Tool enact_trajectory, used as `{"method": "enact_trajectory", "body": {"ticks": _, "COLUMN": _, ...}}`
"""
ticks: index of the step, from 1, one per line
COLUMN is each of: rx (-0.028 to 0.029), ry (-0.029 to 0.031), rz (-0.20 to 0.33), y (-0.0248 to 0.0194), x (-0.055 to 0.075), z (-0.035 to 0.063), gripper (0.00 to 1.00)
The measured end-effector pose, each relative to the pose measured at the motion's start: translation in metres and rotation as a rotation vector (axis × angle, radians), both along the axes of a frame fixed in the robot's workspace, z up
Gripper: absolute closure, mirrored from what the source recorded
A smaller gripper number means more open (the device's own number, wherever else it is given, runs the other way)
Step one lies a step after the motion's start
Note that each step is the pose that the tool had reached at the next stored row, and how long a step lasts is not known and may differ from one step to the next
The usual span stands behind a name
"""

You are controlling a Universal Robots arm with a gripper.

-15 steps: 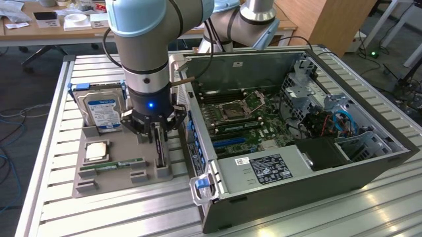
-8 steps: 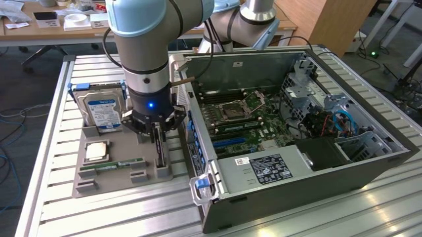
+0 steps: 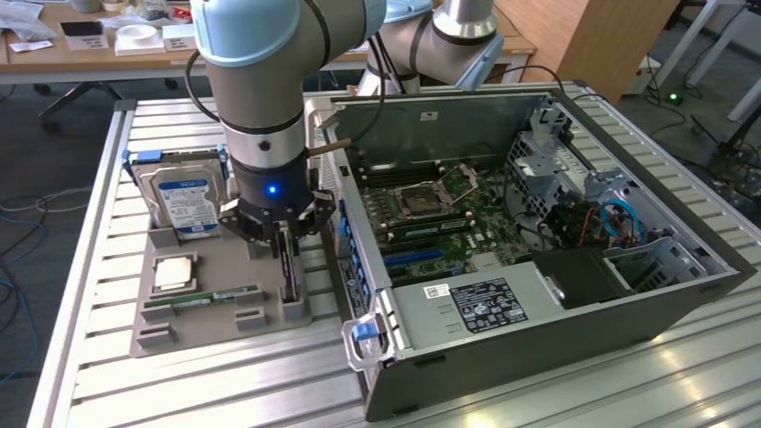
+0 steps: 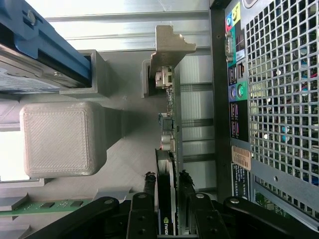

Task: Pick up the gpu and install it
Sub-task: 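Pick up the gpu and move the gpu toward the slot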

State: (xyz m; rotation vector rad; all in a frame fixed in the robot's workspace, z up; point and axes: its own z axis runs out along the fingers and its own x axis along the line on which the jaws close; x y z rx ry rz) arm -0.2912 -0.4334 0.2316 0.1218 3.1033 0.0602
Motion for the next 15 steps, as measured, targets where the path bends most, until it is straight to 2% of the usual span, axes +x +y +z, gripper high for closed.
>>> {"method": "enact_trajectory", "body": {"ticks": 15, "rx": 0.0001, "ry": -0.0001, "rz": 0.0, "y": 0.0, "x": 0.0005, "z": 0.0, "gripper": 0.67}}
